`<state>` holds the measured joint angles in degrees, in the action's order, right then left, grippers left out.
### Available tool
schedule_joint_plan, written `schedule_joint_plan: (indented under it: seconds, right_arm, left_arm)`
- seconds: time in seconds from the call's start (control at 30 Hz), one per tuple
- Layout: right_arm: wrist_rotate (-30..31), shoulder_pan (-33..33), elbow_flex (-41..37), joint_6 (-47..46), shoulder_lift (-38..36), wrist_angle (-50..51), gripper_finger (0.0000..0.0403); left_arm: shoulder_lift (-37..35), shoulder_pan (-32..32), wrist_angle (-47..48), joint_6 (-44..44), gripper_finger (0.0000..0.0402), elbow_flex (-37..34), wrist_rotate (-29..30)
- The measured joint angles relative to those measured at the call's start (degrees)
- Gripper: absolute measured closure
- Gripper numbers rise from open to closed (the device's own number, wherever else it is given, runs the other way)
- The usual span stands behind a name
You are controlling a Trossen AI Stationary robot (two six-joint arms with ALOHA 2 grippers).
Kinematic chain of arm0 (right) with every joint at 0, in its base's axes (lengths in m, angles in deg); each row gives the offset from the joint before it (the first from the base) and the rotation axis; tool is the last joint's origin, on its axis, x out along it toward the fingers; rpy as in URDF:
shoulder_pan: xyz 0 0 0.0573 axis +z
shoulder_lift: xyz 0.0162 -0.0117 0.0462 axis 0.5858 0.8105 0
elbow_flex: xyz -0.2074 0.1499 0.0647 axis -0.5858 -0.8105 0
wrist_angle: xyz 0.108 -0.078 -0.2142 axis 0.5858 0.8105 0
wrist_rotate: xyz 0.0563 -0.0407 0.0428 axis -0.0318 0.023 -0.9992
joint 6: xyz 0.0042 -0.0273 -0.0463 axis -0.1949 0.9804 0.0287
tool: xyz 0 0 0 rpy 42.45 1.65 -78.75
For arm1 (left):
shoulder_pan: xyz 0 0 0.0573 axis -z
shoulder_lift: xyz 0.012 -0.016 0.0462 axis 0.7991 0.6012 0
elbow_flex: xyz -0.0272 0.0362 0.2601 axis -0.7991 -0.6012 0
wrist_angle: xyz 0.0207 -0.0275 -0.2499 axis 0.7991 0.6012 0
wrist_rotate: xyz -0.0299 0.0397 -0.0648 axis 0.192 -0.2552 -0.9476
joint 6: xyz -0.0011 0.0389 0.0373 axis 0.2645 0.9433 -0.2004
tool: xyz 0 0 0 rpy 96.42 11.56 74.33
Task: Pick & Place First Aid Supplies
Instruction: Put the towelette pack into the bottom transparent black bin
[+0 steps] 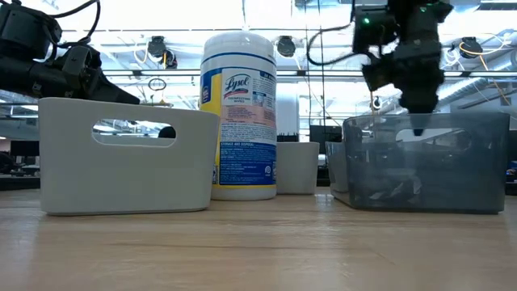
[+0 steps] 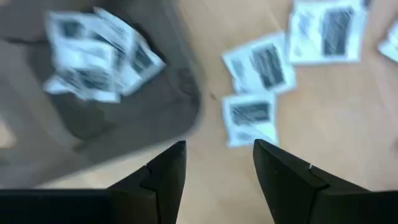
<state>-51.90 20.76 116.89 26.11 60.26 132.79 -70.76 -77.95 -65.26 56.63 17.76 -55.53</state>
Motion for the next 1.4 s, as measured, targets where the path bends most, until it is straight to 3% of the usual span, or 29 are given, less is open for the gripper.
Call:
schedule_joint_plan:
  seconds: [0.33,0.83,1.07,1.2,1.4]
  right_arm:
    - [2.64,-4.28,-6.98,2.68,-3.94,-0.57,0.0226]
    - [3.20,-4.72,-22.85,4.03,-3.48,-19.83,0.0227]
    - [3.16,-4.72,-25.85,2.64,-3.54,-23.91,0.0237]
    - [3.37,-4.72,-26.19,2.16,-3.59,-24.13,0.0275]
    - [3.71,-4.70,-26.24,1.10,-3.57,-23.62,0.0388]
  left_arm:
    - [0.00,0.00,0.00,0.00,0.0273,0.01,0.00]
    - [0.00,0.02,0.00,0.00,0.0272,0.00,0.00]
    - [0.00,0.01,0.00,0.00,0.0273,0.00,0.00]
    - [0.00,0.00,0.00,0.00,0.0273,0.00,0.00]
    - [0.00,0.00,0.00,0.01,0.0273,0.00,0.00]
